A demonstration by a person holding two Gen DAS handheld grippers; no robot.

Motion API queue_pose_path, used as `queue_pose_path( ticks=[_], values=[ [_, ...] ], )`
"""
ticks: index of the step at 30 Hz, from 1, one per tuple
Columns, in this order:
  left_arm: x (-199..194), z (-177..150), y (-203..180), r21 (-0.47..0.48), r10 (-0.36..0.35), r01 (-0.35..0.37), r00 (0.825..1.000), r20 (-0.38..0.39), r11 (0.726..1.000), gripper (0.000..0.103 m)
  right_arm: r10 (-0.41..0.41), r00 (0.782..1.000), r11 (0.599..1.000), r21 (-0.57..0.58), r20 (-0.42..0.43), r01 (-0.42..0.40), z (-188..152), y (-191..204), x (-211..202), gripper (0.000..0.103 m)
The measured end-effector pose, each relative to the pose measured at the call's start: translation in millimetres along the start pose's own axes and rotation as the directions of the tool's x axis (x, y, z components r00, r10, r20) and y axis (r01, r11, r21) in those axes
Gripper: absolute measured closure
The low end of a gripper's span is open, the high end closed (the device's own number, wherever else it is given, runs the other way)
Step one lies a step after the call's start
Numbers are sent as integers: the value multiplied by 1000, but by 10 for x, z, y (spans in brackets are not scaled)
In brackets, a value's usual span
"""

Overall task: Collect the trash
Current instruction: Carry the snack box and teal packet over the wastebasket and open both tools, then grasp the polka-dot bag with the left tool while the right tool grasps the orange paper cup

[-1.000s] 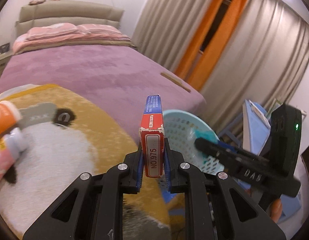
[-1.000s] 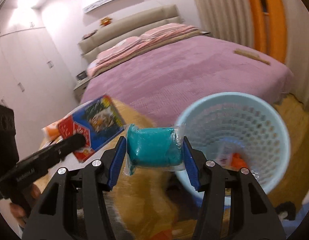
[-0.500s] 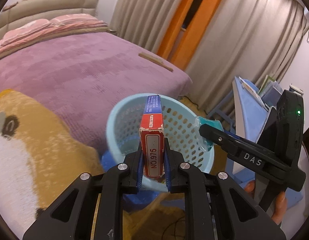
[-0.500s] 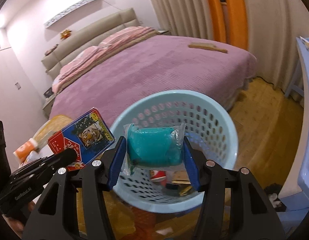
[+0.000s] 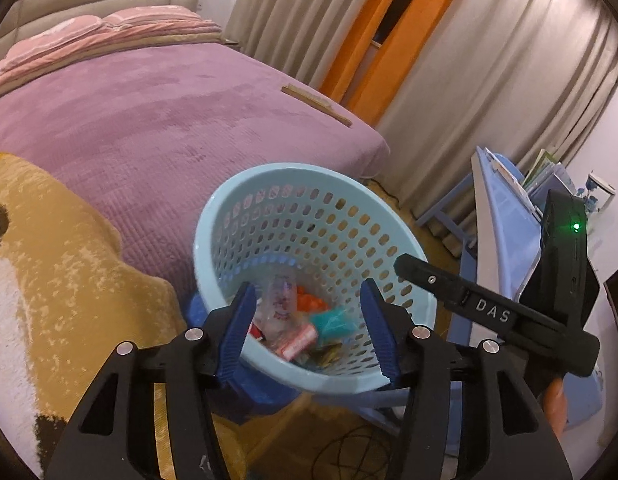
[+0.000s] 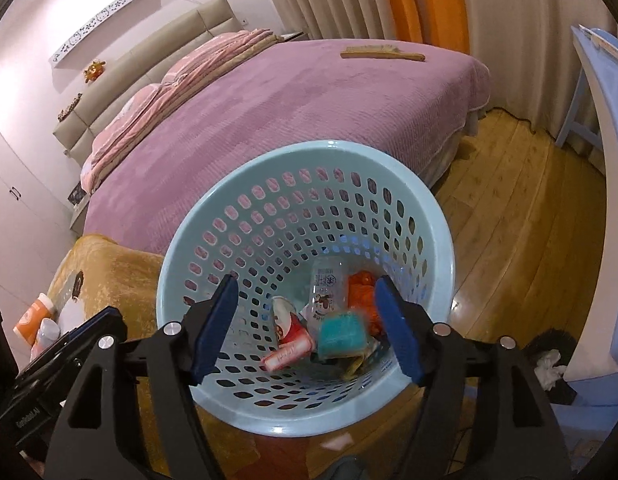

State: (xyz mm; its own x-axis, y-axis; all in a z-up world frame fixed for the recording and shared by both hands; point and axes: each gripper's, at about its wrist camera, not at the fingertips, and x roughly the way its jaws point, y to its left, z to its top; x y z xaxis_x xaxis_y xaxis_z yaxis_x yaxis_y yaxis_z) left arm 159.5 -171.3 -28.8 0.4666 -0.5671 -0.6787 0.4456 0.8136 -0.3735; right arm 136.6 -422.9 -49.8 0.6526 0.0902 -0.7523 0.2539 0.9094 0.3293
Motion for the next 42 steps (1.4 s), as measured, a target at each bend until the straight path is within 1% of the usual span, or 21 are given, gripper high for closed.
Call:
queue_pose_path(
  ticks=[5,7,12,16,20,25,30,34,37,40,42],
  values=[
    [-156,-45,29,-8,-2,2,1000,25,1000,48,12,1000,999,-29,16,-12,-10,129,-87,36],
    [-218,-62,47,-14,1,0,999,33,1000,44,18,1000,999,-46,16,-17,-13,208,-111,36],
    [-496,-134,101,-19,-1,3,997,78,1000,44,43,999,994,-98,26,-40,-77,472,-210,36],
    [-754,-186,194,-28,10,-6,993,119,1000,44,79,996,986,-148,36,-73,-133,732,-303,36],
    [-1079,-269,337,-58,29,-19,985,170,998,44,138,990,971,-204,37,-127,-215,1092,-409,36],
    [-1451,-422,554,-121,88,-63,972,217,991,44,212,977,937,-290,34,-193,-387,1616,-545,36],
    [-1987,-694,878,-206,175,-121,948,267,971,44,275,961,888,-385,4,-253,-663,2167,-679,36],
    [-2359,-872,1118,-259,245,-171,926,288,951,44,307,952,852,-441,-17,-283,-862,2574,-788,36],
    [-2680,-1027,1399,-328,314,-211,900,302,921,44,325,945,819,-491,-30,-297,-1009,2884,-860,35],
    [-2901,-1145,1676,-398,358,-224,883,303,890,44,333,942,788,-535,-46,-305,-1119,3192,-879,33],
    [-3042,-1240,1909,-449,399,-243,869,293,860,44,344,937,765,-560,-62,-317,-1189,3437,-862,33]
  ],
)
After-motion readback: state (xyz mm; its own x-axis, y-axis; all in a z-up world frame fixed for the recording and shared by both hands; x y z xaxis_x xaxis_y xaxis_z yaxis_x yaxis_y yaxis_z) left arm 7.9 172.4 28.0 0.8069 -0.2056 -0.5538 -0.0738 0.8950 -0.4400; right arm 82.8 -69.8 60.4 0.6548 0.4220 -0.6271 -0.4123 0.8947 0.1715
